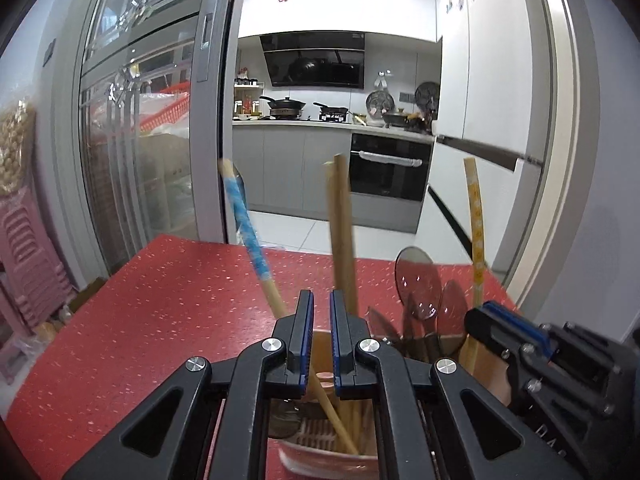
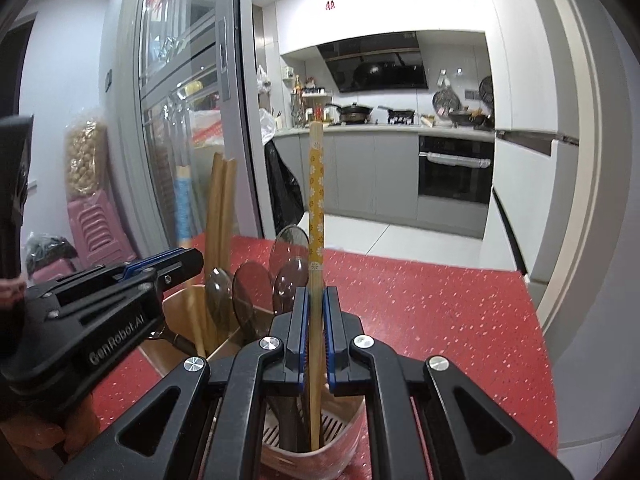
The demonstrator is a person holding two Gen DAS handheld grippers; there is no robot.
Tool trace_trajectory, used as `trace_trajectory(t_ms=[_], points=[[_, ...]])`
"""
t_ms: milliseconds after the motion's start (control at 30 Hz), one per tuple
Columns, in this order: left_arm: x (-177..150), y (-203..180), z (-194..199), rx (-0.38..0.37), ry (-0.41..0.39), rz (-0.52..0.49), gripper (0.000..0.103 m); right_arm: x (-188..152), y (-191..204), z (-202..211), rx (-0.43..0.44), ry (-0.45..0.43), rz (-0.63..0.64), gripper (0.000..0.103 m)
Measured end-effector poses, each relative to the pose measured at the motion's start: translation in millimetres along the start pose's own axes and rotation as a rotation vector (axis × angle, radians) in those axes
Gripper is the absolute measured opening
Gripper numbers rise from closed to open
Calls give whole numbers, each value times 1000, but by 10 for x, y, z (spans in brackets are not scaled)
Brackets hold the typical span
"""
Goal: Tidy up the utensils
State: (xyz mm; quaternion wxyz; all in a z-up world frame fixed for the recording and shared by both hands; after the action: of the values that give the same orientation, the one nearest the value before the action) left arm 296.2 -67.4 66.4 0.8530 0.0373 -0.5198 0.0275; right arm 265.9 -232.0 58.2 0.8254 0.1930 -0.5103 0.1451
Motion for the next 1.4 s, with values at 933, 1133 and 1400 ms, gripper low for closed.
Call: trace_trajectory(t_ms=[933,1133,1400], points=[[-9,174,330,-19,95,-10,33,15,73,301,29,78,-140,48],[-78,223,414,-14,115,-18,33,-12,112,382,20,96,-159,53],[-198,312,609,0,115,-50,34,-104,175,546,8,123,-199,60]])
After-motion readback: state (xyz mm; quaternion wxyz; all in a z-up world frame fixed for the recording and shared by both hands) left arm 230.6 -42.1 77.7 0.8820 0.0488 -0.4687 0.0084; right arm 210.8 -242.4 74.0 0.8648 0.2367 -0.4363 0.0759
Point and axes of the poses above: each gripper's, at about its wrist camera, not at the fingertips, and z roughly against the way its jaws point, y to its left, x to its top, the point moved 4 cm from there along -z, roughly the way its jaws point, and after that the axes turned 12 degrees about x, right-handed, at the moved point
